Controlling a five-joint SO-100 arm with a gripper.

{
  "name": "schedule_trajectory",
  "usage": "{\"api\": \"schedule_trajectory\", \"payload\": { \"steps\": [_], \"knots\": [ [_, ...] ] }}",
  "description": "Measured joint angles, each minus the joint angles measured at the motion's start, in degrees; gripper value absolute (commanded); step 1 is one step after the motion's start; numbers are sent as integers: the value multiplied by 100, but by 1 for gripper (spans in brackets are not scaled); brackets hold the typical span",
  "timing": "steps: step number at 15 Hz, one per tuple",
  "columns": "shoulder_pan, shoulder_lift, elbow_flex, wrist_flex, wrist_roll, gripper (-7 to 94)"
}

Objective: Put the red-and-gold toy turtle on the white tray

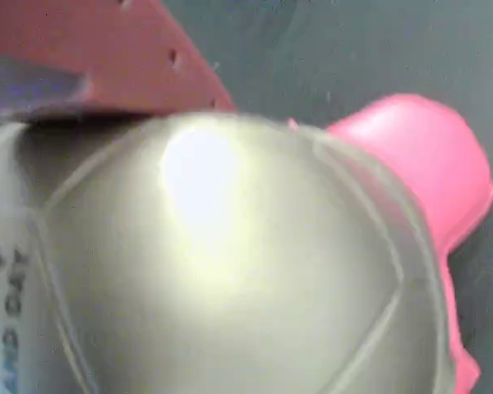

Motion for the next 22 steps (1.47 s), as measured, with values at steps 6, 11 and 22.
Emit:
{"api": "schedule_trajectory", "payload": {
  "steps": [6,11,22],
  "knots": [
    [132,-18,-475,835,-176,3],
    [9,686,-2865,2391,-325,1],
    [-4210,976,-3472,1274,-2092,0]
  ]
}}
